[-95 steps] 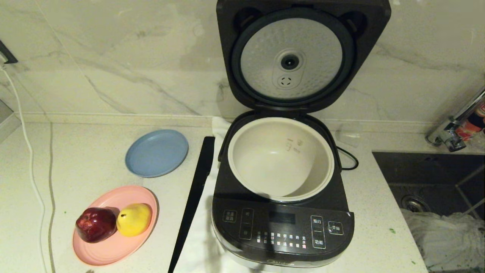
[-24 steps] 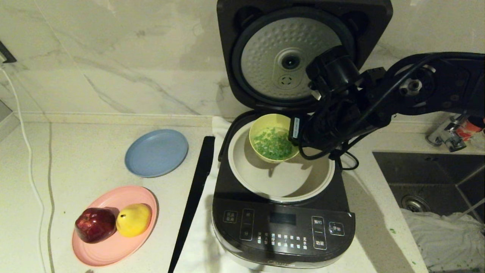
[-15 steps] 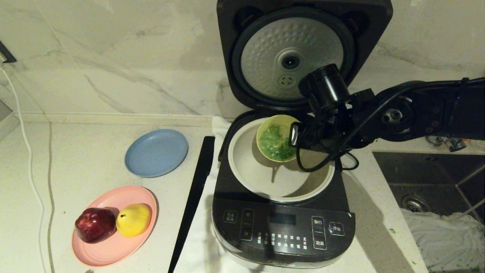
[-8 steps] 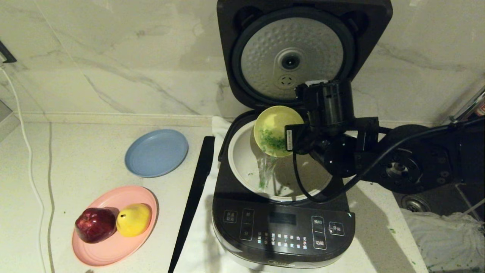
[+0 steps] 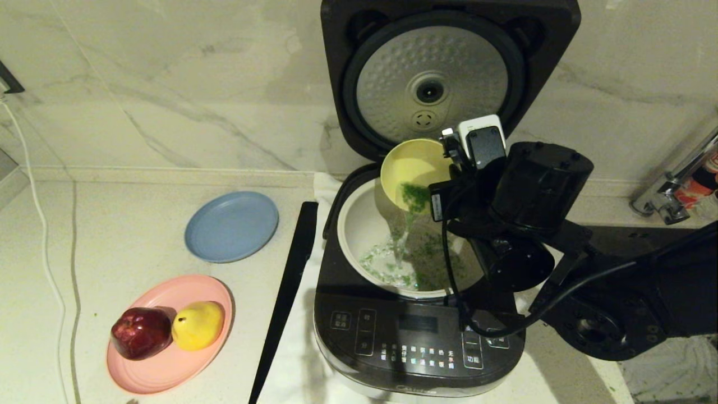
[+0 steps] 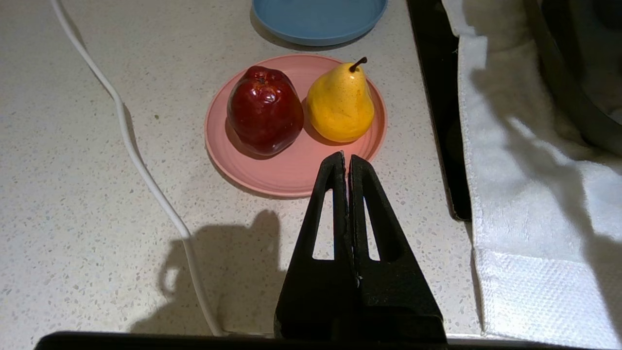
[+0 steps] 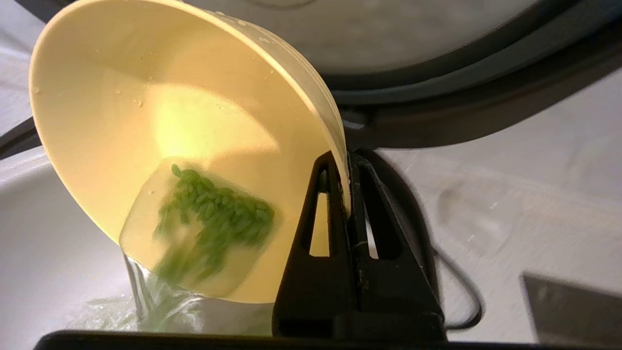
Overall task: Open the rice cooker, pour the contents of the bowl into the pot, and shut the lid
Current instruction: Pour the water from the bowl into the rice cooker
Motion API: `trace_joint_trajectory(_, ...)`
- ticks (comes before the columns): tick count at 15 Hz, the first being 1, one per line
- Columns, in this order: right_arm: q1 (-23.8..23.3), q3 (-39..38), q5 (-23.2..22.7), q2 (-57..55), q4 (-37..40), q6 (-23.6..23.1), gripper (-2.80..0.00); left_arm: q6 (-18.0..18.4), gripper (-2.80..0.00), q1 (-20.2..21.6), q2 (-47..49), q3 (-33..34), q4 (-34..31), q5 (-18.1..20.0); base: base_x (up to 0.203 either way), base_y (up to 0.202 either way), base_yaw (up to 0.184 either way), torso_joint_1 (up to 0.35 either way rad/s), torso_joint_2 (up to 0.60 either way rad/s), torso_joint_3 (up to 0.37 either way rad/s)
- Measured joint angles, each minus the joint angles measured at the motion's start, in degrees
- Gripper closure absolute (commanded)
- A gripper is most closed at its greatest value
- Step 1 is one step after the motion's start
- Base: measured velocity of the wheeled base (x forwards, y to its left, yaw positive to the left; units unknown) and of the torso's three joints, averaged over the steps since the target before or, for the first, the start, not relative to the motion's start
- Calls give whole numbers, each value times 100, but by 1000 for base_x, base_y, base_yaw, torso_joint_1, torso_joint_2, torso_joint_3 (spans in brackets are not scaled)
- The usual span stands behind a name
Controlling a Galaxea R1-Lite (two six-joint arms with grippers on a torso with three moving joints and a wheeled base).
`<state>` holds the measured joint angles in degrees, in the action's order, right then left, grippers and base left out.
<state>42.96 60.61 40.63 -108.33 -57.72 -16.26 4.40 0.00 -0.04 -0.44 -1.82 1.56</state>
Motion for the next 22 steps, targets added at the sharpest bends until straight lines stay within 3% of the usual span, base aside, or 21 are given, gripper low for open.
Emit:
trace_joint_trajectory(5,10,-517,-167,-419,-2098,-1155,0,-2,0,0,-1,0,-2,1,0,0,0,0,0,0)
trace_joint_trajectory(10,15,-722,-190,-624,-2843,-1326,0,-2,0,0,1,0,-2,1,0,0,0,0,0,0)
trace_joint_trajectory(22,28,-612,-183,-609,-2945,-1520,0,-5,0,0,-1,0,-2,0,0,0,0,0,0,0)
